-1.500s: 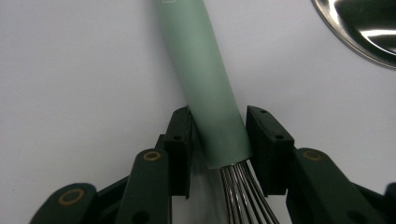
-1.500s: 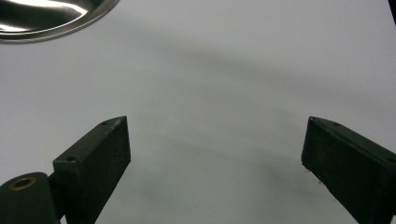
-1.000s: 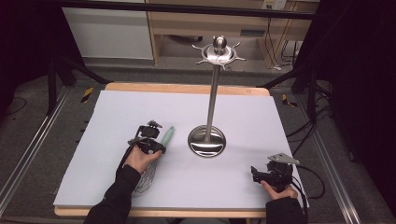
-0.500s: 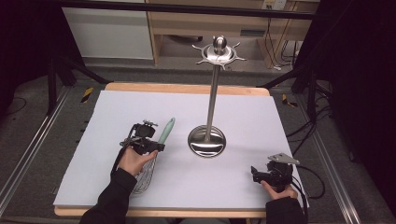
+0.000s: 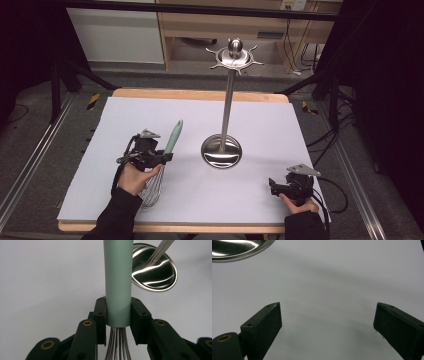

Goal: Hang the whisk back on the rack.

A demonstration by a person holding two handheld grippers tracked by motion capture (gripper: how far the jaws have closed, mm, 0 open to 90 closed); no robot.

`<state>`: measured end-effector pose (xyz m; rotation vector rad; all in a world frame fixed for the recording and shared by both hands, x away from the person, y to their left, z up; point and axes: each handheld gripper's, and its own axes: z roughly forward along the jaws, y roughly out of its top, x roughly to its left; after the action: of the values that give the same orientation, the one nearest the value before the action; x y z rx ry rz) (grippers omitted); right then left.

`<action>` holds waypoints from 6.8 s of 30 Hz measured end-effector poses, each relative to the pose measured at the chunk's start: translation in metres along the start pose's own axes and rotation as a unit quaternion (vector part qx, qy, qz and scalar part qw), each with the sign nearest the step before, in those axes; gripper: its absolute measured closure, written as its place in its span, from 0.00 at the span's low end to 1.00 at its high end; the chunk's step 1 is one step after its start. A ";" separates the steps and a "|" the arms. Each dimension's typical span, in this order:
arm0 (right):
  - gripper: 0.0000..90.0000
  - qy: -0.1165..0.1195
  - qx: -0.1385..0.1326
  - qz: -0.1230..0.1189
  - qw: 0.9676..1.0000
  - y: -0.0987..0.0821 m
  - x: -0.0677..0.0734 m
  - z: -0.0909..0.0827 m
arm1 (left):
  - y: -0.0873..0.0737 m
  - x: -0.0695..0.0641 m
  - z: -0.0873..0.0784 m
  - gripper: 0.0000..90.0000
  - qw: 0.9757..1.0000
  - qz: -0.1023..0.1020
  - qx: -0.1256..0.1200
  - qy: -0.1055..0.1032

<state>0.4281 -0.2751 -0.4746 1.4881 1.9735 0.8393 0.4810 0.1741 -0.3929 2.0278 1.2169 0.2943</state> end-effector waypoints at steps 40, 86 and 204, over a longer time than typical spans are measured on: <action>0.09 -0.007 0.000 -0.005 1.000 0.000 0.000 0.000 | -0.007 -0.009 -0.075 0.77 0.984 0.037 -0.172 -0.016; 0.09 -0.008 -0.006 0.000 1.000 0.001 0.001 0.000 | 0.062 -0.041 -0.089 0.77 0.972 0.076 -0.218 -0.048; 0.09 -0.003 -0.011 -0.003 1.000 0.003 0.001 -0.001 | 0.136 -0.098 -0.040 0.76 0.973 0.127 -0.188 -0.043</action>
<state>0.4289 -0.2742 -0.4721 1.4702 1.9575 0.8495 0.4993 0.0739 -0.2537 1.8367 0.7782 0.5145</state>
